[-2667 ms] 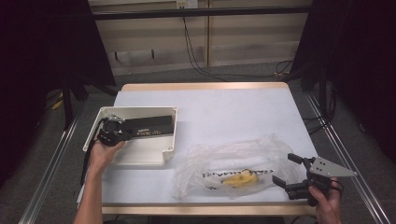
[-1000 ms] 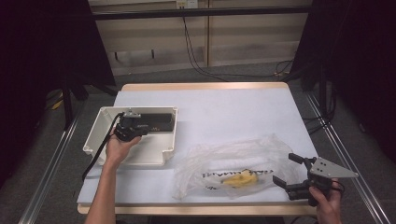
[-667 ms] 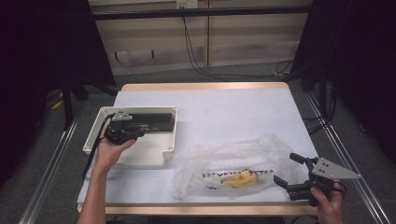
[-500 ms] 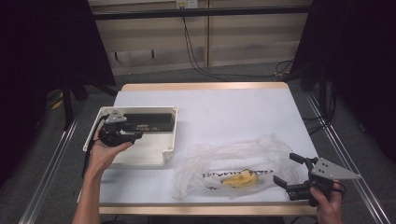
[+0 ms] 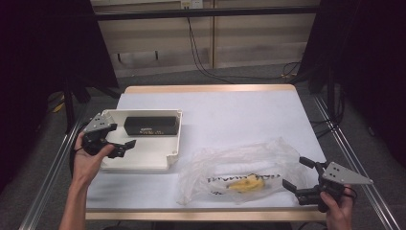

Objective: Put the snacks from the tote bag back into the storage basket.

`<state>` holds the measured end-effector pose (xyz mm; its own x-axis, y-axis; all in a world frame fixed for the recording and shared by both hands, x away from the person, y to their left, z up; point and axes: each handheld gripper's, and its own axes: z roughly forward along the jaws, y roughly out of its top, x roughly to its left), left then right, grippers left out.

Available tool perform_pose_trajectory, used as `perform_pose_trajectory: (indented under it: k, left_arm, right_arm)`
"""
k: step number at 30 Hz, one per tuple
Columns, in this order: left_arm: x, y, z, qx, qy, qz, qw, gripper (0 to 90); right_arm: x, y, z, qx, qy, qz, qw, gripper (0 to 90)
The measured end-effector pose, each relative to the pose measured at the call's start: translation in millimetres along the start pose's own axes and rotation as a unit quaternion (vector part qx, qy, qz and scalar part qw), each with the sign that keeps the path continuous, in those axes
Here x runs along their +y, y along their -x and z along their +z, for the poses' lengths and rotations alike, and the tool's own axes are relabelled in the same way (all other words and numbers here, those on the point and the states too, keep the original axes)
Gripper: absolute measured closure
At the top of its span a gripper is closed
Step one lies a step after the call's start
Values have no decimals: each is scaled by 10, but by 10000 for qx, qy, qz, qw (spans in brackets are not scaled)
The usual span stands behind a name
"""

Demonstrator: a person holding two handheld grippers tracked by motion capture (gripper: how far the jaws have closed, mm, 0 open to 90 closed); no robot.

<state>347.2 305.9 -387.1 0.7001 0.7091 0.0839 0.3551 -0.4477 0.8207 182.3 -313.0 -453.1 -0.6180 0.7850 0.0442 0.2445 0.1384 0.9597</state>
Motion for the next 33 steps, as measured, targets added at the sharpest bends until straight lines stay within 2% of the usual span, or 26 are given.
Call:
perform_pose_trajectory:
  k: [2,4,9,11,13,15,19,20,21,22,23,24,25,27,28,30,31,32,33]
  left_arm:
    - [-8,1,-112,139,121,62,9998,26]
    - [-31,-30,-197,130,167,-74,9997,22]
    - [-159,-124,-359,640,194,-235,9975,22]
    - [-236,-144,-414,703,292,-381,9964,21]
    - [-306,-147,-468,789,264,-336,9960,21]
    - [-371,-148,-521,822,239,-389,9956,22]
    - [-478,-135,-655,954,201,-255,9949,22]
    - [-496,-135,-690,1012,221,-280,9942,22]
    - [-513,-148,-733,981,255,-253,9945,22]
    - [-527,-162,-777,920,337,-134,9951,22]
    - [-537,-212,-823,758,298,30,9967,22]
    - [-544,-267,-863,688,300,-71,9972,21]
    - [-562,-308,-904,755,423,-254,9959,21]
    - [-608,-365,-983,843,603,-492,9934,15]
    - [-635,-375,-1007,893,637,-464,9929,19]
    - [-703,-363,-1025,941,509,-379,9935,21]
    - [-742,-349,-1043,1130,443,-312,9921,22]
    - [-784,-333,-1060,1271,472,-387,9900,22]
    - [-826,-325,-1080,1257,510,-557,9892,23]
  right_arm:
    - [-1,-2,1,-1,11,5,10000,6]
    - [0,-6,3,21,-4,14,10000,5]
    - [5,-16,9,36,4,-22,10000,4]
    - [2,-12,5,51,-29,-7,10000,5]
    - [4,-4,11,16,3,8,10000,5]
    - [3,4,10,10,-11,-11,10000,5]
    - [5,-2,1,-19,19,33,10000,4]
    - [6,0,-1,-29,18,39,10000,4]
    - [6,2,1,-41,21,33,10000,5]
    - [6,1,1,-30,11,34,10000,4]
    - [4,0,2,-24,11,36,10000,4]
    - [1,4,6,-16,4,21,10000,4]
    - [1,4,8,-38,-6,54,10000,5]
    - [1,2,11,-23,-23,26,10000,5]
    - [1,2,8,-25,-16,16,10000,3]
    - [-4,6,10,-44,-17,66,10000,5]
    - [-8,8,15,-57,-23,70,10000,5]
    - [-8,9,14,-55,-37,71,10000,5]
    - [-8,7,15,-56,-19,47,10000,5]
